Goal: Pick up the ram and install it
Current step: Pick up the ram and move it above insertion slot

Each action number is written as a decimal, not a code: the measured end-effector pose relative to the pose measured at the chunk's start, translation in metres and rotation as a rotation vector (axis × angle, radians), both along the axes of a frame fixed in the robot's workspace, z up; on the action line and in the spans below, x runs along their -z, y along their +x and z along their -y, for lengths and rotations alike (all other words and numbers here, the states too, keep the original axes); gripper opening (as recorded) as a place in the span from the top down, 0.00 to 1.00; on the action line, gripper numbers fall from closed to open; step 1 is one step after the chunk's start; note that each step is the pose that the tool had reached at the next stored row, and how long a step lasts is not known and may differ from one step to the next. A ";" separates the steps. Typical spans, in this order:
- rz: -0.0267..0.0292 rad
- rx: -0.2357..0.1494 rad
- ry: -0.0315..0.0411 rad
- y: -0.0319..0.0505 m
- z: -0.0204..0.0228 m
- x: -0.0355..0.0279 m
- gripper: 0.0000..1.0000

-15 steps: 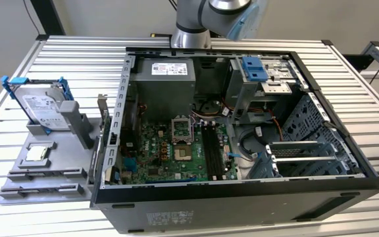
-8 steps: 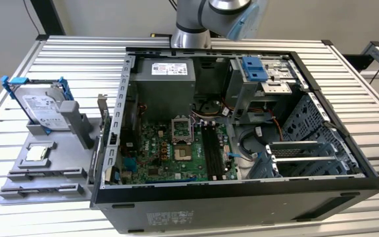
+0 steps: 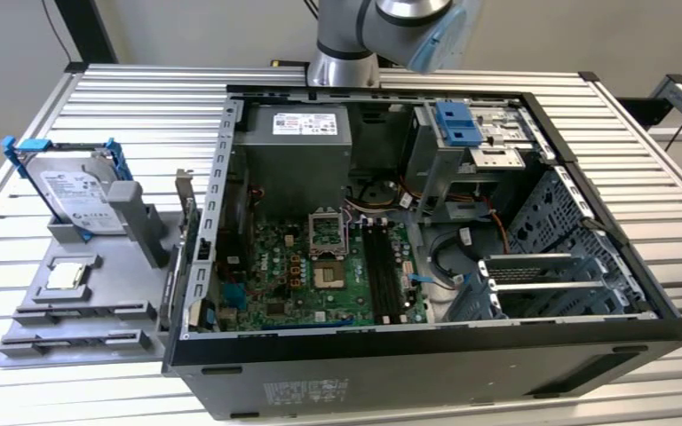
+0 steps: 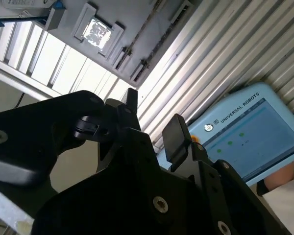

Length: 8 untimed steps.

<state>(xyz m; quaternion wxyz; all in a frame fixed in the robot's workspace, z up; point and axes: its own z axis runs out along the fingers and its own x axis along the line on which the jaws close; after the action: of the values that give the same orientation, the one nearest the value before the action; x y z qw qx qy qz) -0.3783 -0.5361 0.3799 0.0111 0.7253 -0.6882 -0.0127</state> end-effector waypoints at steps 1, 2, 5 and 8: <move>0.0003 0.000 0.0013 0.0000 0.0000 0.0006 0.00; 0.0002 0.000 0.0047 -0.0001 0.0000 0.0013 0.00; 0.0013 0.000 0.0163 0.0000 0.0000 0.0048 0.00; 0.0027 0.000 0.0220 0.0000 0.0000 0.0095 0.00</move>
<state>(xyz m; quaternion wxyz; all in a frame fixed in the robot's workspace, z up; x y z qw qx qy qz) -0.3783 -0.5361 0.3704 0.0022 0.7254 -0.6881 -0.0193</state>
